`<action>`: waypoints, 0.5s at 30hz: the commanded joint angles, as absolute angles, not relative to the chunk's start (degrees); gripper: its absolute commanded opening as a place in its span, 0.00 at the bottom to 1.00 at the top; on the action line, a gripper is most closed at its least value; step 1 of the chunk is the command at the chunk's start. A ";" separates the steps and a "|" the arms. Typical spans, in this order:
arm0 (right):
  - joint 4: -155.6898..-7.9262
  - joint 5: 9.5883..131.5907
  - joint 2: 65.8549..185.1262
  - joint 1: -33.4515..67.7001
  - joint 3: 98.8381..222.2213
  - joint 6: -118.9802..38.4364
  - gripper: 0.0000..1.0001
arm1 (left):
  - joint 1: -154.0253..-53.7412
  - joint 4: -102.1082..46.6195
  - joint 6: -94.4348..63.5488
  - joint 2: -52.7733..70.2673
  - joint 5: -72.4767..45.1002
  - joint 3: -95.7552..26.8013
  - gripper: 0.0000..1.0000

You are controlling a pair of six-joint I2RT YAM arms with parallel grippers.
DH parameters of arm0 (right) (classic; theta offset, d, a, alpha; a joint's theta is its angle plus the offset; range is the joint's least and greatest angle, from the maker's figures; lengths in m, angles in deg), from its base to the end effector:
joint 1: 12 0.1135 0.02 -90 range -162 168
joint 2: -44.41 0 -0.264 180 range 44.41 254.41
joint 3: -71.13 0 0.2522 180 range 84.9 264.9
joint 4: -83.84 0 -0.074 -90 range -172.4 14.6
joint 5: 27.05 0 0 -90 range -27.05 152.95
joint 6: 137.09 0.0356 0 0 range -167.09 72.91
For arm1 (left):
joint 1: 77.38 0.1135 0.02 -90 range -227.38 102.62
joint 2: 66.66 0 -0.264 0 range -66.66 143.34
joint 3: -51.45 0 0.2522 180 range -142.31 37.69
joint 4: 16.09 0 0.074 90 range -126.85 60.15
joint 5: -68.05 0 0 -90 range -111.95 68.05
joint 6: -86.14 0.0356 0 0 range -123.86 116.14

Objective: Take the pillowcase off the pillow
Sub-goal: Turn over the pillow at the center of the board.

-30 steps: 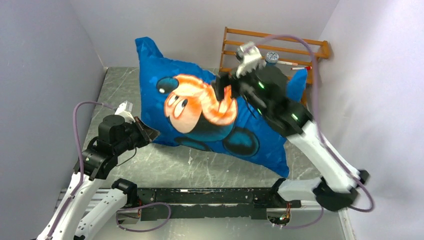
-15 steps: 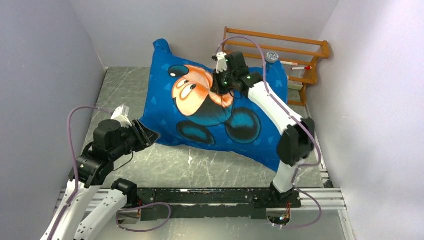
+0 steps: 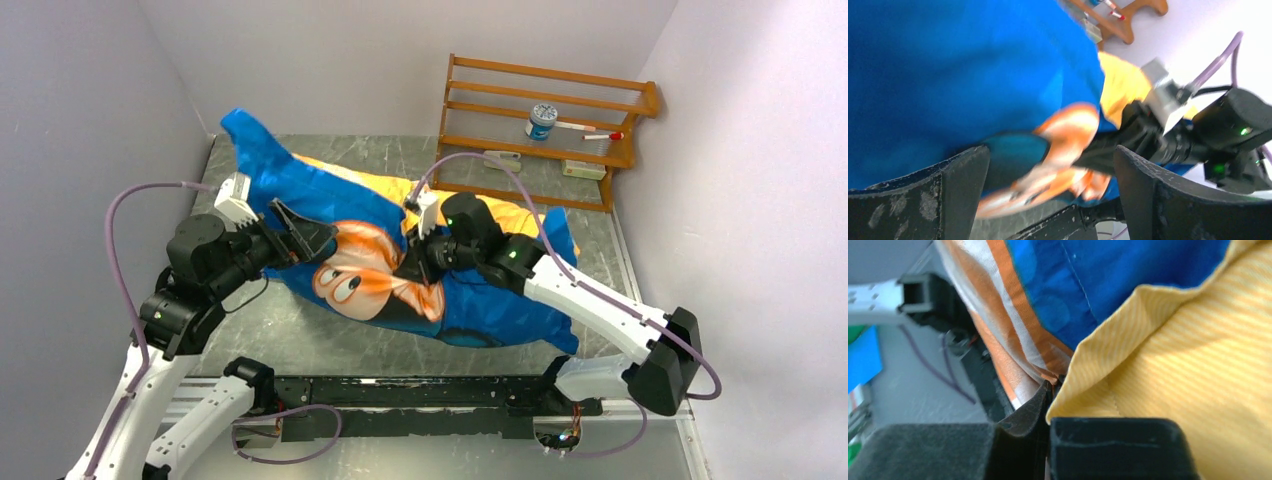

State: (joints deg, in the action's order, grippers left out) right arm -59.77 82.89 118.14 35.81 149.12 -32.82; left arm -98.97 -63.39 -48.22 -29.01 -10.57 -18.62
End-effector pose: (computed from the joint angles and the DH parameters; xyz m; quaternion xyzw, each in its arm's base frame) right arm 0.1848 0.2219 0.3285 -0.3289 0.8011 0.3755 0.3301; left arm 0.1175 -0.0540 0.3820 -0.0965 0.7852 -0.3961 0.4661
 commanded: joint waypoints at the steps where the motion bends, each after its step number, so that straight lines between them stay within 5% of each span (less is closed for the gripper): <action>1: -57.62 91.65 118.52 41.96 145.51 -30.89 0.00 | -99.09 -59.06 -46.59 -25.92 -9.99 -19.83 0.97; 4: -55.54 92.88 118.29 45.93 147.20 -33.84 0.00 | -99.09 -61.41 -45.69 -23.88 -12.91 -18.04 0.97; 6: -53.61 93.41 118.16 47.41 148.85 -35.72 0.00 | -99.09 -63.88 -44.83 -22.53 -14.36 -16.32 0.87; 13: -47.63 88.97 117.55 48.61 158.80 -39.30 0.02 | -99.09 -70.18 -44.29 -25.56 -15.06 -8.51 0.09; 15: -46.32 87.31 117.30 48.60 162.89 -40.20 0.08 | -99.09 -71.96 -44.89 -27.85 -15.47 -6.80 0.05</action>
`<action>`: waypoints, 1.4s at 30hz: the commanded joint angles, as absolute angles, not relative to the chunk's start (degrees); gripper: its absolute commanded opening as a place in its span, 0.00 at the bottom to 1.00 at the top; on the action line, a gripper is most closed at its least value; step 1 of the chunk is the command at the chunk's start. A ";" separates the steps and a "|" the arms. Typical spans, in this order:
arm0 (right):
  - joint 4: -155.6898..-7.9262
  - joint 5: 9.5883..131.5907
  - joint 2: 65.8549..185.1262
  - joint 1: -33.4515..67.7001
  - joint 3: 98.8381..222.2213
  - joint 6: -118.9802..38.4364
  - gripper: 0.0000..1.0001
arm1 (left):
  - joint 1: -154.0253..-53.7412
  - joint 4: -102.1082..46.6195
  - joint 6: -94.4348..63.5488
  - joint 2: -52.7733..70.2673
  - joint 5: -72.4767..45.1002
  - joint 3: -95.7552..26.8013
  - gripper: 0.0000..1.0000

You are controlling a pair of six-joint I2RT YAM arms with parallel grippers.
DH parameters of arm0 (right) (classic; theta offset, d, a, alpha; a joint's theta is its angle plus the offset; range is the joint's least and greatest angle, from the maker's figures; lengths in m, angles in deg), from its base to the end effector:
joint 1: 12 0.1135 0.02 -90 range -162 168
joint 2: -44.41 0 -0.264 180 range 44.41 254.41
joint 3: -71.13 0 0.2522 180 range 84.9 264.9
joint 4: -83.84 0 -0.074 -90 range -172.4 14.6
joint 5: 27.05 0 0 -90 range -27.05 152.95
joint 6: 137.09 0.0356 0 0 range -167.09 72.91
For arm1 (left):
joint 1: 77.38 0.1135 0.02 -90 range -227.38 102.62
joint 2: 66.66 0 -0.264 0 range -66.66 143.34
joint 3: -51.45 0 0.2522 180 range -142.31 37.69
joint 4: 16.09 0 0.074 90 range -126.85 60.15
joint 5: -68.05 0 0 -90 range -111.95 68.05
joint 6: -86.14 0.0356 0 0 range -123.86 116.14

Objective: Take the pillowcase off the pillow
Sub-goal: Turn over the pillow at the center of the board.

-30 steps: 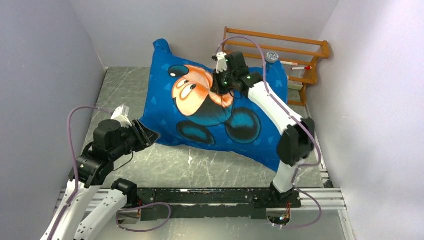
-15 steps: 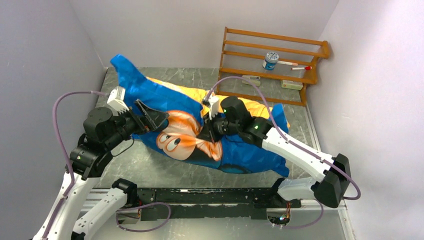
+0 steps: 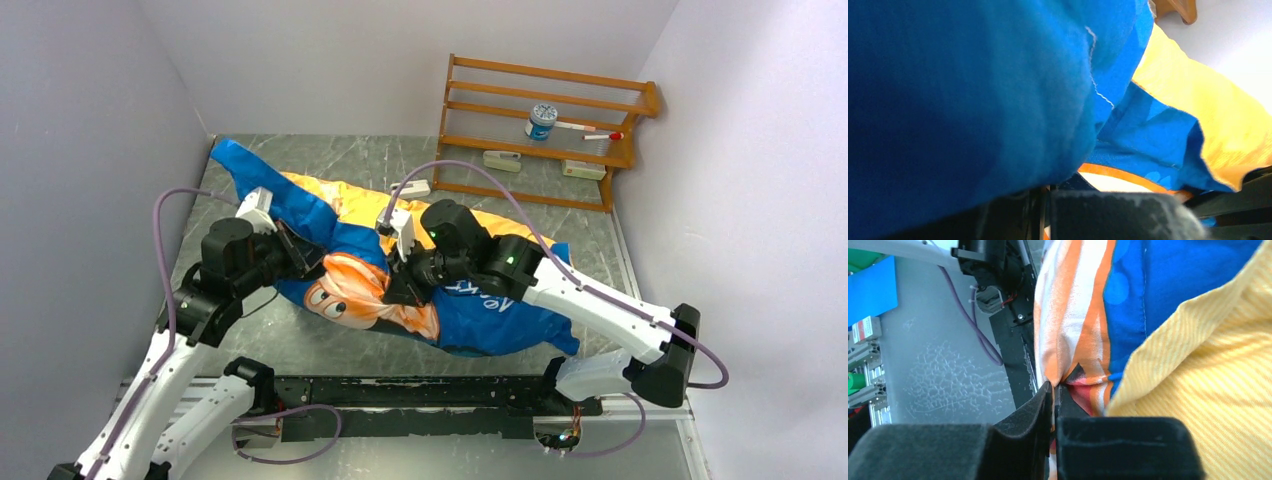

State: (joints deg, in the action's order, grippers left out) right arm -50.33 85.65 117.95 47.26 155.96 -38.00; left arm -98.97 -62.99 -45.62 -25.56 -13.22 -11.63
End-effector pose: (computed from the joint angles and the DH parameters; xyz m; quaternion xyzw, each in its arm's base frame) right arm 0.1316 0.2481 0.3555 -0.4509 0.7472 0.4004 0.2796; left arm 0.1412 -0.0617 0.3354 -0.1069 0.8348 -0.3362 0.4227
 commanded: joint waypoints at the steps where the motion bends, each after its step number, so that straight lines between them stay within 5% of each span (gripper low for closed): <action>1: -45.67 85.21 117.02 48.62 164.97 -40.24 0.16 | -99.09 -72.36 -44.97 -29.01 -15.27 -6.07 0.05; 10: -53.52 51.56 110.80 48.50 171.99 -36.83 0.81 | -99.09 -75.68 -47.87 -37.27 -13.63 -2.89 0.05; 14: -47.56 47.13 114.99 48.27 170.00 -33.13 0.94 | -99.09 -78.07 -49.16 -40.04 -13.72 -3.44 0.05; 20: -41.53 61.62 126.36 48.04 160.40 -25.17 1.00 | -99.09 -82.35 -49.39 -42.67 -15.27 -5.20 0.05; 22: -44.59 71.76 128.58 48.14 156.86 -25.07 0.86 | -99.09 -83.25 -49.35 -42.72 -15.44 -5.50 0.05; 25: -48.94 78.80 130.22 48.58 154.55 -23.60 0.43 | -99.09 -82.85 -49.42 -42.61 -15.04 -5.25 0.05; 28: -51.02 76.62 129.46 48.64 155.64 -23.43 0.03 | -99.09 -81.69 -49.86 -42.28 -14.23 -4.74 0.23; 36: -50.48 61.07 130.83 48.60 176.76 -30.97 0.00 | -99.09 -73.83 -50.19 -40.15 -10.06 -3.96 0.86; 42: -55.58 62.50 134.65 48.51 191.55 -33.30 0.00 | -99.09 -68.61 -49.23 -37.27 -11.36 -7.44 0.94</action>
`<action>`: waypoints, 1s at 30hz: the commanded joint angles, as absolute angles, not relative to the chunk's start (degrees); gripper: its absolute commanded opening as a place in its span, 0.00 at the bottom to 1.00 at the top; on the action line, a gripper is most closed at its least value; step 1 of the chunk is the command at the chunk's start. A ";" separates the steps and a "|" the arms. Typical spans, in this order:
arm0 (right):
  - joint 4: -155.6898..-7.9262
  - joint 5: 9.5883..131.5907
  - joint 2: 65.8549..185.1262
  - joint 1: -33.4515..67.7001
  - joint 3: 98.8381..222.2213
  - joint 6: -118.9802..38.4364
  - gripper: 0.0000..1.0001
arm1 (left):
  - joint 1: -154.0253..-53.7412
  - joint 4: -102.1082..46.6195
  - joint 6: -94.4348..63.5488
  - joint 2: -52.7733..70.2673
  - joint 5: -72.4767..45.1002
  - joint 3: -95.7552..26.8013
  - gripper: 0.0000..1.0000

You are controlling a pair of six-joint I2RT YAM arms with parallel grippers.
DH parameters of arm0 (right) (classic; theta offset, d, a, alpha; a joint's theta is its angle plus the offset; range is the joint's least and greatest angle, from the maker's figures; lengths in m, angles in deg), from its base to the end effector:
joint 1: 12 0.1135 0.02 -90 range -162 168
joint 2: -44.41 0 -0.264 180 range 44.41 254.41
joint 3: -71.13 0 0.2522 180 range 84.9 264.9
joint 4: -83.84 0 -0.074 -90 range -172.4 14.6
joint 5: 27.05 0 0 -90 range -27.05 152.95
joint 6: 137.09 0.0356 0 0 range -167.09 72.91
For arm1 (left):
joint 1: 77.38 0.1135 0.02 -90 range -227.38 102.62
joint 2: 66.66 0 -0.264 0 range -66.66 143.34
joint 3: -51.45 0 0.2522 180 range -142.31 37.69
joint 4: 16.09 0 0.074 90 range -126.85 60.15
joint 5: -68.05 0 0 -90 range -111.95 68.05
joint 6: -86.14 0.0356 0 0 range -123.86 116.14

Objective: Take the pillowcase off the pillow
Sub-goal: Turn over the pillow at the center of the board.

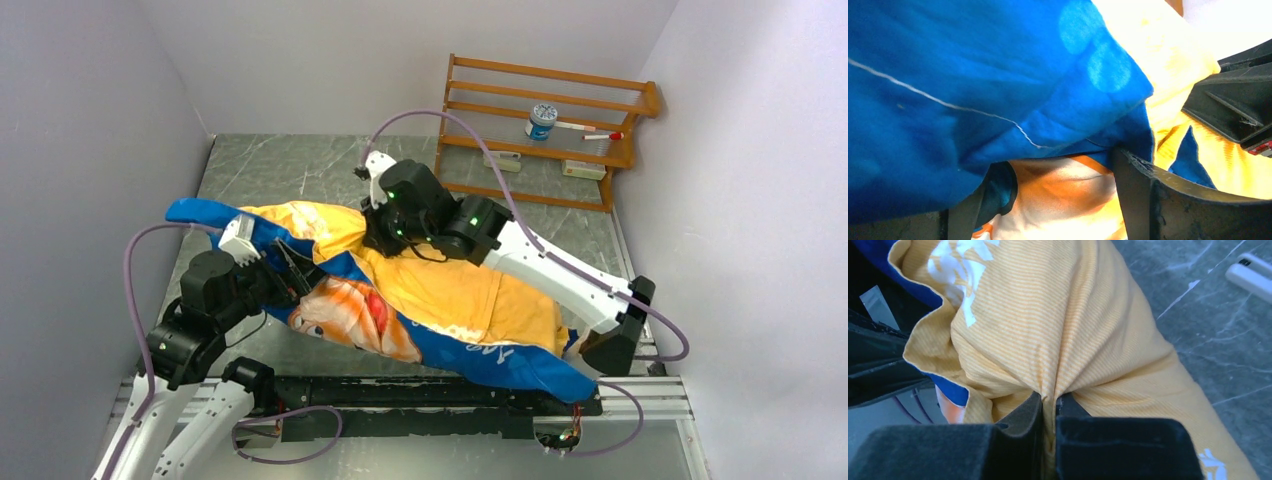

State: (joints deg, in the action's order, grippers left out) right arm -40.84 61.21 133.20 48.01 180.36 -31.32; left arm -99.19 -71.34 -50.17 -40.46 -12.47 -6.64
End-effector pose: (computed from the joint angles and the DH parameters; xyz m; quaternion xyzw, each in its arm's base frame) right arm 0.1712 0.2945 0.4028 -0.3273 0.8238 0.2735 0.3734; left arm 0.0883 -0.0416 0.3200 -0.1323 0.8234 -0.3638 0.4149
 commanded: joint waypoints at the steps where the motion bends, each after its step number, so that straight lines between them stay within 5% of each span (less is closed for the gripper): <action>1: -55.10 62.66 136.06 48.52 194.99 -33.93 0.00 | -99.09 -66.83 -48.99 -36.40 -11.52 -8.15 0.93; 5: -51.53 64.04 142.76 48.59 209.38 -36.03 0.00 | -99.09 -61.34 -46.73 -30.59 -13.35 -13.70 0.87; 11: -53.57 61.64 146.10 48.61 218.63 -40.76 0.00 | -99.09 -58.06 -38.11 -18.52 -18.58 -28.07 0.91; 17: -54.61 58.05 145.32 48.59 208.00 -42.55 0.00 | -99.09 -55.84 -34.97 -12.51 -22.65 -31.47 0.95; 23: -58.46 65.94 140.35 48.80 180.62 -31.60 0.01 | -99.09 -65.23 -42.58 -18.03 -28.53 -17.33 0.97; 30: -47.92 72.84 141.40 48.68 182.12 -30.01 0.56 | -99.02 -75.99 -53.33 -32.21 -28.94 -7.22 0.97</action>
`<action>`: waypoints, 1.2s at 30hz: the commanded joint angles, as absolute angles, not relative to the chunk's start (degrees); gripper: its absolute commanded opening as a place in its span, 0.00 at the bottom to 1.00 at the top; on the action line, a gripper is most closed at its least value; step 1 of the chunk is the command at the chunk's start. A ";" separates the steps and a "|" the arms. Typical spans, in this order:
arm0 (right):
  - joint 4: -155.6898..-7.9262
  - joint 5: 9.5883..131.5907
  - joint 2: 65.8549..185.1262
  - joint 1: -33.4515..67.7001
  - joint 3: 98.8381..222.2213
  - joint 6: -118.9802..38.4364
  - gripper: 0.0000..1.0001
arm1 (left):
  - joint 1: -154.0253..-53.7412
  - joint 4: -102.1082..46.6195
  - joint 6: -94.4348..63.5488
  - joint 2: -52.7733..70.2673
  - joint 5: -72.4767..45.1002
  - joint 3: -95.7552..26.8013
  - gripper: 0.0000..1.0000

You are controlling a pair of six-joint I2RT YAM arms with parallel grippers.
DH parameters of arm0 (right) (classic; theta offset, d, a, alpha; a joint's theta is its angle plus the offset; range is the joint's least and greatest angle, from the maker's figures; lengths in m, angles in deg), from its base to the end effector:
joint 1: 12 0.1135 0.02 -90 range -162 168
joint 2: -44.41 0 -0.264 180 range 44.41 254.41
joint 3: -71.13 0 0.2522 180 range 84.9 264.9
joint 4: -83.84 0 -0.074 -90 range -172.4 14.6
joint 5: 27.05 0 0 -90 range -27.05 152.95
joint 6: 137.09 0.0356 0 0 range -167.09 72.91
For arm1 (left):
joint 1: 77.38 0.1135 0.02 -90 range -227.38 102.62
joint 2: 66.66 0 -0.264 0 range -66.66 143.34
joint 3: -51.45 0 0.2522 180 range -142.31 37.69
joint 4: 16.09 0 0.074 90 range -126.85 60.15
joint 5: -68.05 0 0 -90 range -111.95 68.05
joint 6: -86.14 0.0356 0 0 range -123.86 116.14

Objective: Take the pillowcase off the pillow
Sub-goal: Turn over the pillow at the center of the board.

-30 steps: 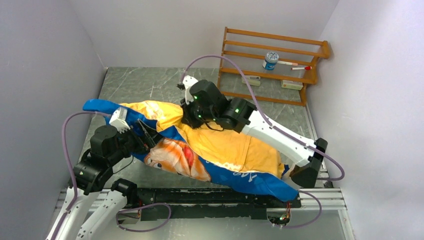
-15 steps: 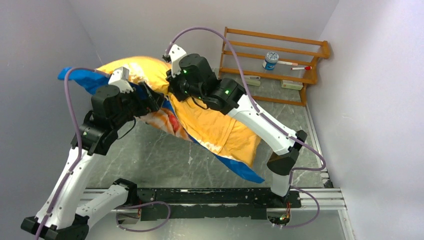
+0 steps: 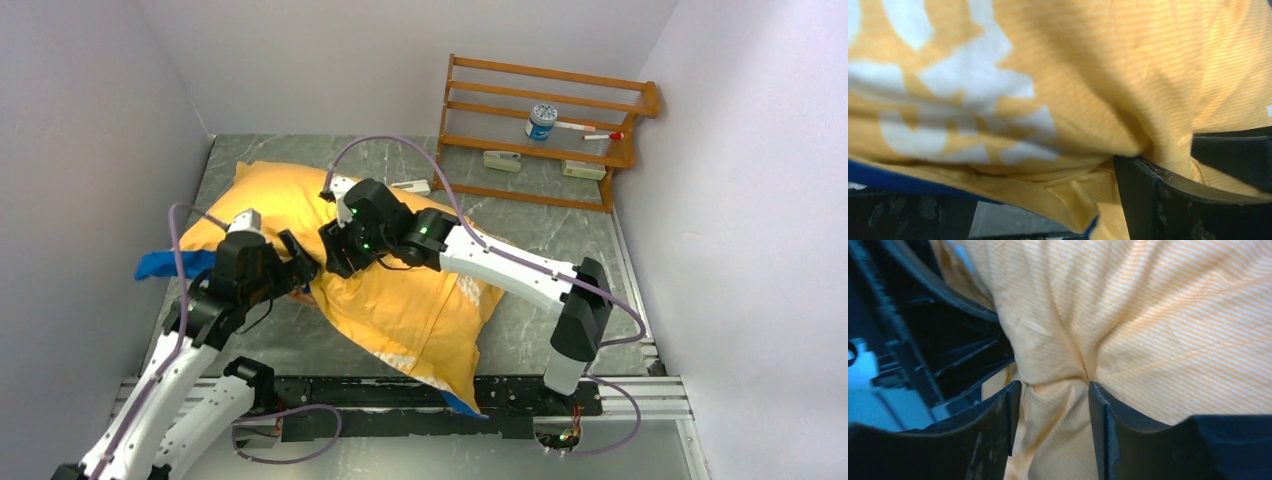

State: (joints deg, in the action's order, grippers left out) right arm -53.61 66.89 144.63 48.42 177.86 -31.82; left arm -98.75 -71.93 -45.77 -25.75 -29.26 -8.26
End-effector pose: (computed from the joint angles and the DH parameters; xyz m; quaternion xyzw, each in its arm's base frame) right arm 0.1983 0.3543 0.3375 -0.3563 0.8164 0.3024 0.3393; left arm 0.1381 -0.0492 0.3018 -0.1872 0.8739 -0.1848 0.4088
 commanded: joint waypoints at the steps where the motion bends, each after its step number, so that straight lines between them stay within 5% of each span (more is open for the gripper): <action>1: -47.22 72.53 139.93 48.70 182.83 -30.04 0.60 | -99.08 -77.47 -54.18 -34.17 -29.14 -7.19 0.97; 5: -46.23 61.99 127.97 48.68 181.33 -30.03 0.71 | -99.09 -83.52 -56.03 -39.82 -32.01 -10.17 0.97; 9: -51.14 40.09 111.64 48.51 165.67 -24.78 0.90 | -99.09 -87.03 -57.26 -41.48 -34.80 -12.80 0.97; 13: -46.89 27.80 100.52 44.28 152.80 -14.39 0.97 | -99.09 -85.85 -57.21 -40.54 -33.03 -11.80 0.97; 19: -51.52 59.12 99.76 30.11 142.37 -16.40 0.98 | -99.09 -84.32 -56.88 -37.88 -29.01 -8.84 0.97; 25: -53.44 77.67 117.80 29.10 148.77 -25.26 0.99 | -99.09 -82.79 -56.79 -37.78 -25.85 -5.44 0.91; 27: -50.95 85.10 124.78 29.13 153.89 -27.59 0.81 | -99.09 -81.69 -56.84 -38.19 -23.99 -3.97 0.87; 30: -56.01 93.83 129.04 30.29 153.66 -24.24 0.31 | -99.09 -78.29 -56.39 -38.49 -20.20 -0.78 0.77; 32: -59.08 92.17 128.72 31.81 154.21 -22.47 0.07 | -99.09 -75.45 -56.00 -38.01 -16.70 1.83 0.64; 36: -57.66 87.05 128.68 33.82 164.58 -24.91 0.00 | -99.09 -66.22 -55.95 -35.47 -9.08 8.66 0.39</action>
State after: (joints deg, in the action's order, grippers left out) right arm -51.46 83.48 128.05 30.74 155.07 -24.13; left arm -98.86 -77.42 -56.33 -37.84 -20.82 3.23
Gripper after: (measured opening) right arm 0.026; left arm 0.517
